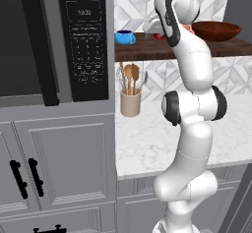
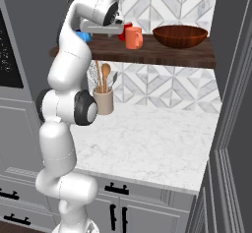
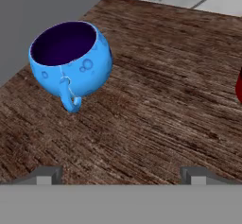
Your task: Gather all objects into one cabinet and sort the glasses and bowls to opposite sides.
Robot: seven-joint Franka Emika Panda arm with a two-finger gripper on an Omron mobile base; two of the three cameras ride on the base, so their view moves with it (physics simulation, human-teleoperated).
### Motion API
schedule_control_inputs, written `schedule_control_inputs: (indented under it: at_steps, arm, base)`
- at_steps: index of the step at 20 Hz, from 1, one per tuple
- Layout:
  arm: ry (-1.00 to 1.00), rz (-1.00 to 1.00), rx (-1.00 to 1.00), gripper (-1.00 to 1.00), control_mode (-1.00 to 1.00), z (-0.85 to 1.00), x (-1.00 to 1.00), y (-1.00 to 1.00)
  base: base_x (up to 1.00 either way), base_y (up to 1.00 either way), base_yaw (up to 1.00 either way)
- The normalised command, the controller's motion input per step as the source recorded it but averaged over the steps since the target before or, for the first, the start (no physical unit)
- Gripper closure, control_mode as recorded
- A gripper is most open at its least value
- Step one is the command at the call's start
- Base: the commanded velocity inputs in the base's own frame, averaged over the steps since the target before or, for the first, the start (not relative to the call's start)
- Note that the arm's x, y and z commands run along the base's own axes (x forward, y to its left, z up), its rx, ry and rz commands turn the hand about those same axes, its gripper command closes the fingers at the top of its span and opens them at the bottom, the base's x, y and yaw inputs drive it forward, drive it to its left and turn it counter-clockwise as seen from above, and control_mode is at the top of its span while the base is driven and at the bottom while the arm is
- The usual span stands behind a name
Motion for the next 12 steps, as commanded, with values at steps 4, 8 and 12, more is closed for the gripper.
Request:
schedule_control_inputs:
  at_steps: [4,8,12]
  arm:
    - [-0.07,-0.07,-0.09,-1.00,-1.00,0.00,0.00,-0.62]
    - [-0.22,-0.08,-0.09,-1.00,-1.00,0.00,0.00,-0.36]
    - [-0.27,-0.08,-0.03,-1.00,-1.00,0.00,-0.10,-0.18]
  base:
    - [0.00,0.00,0.00]
    - [0.00,0.00,0.00]
    - [0.00,0.00,0.00]
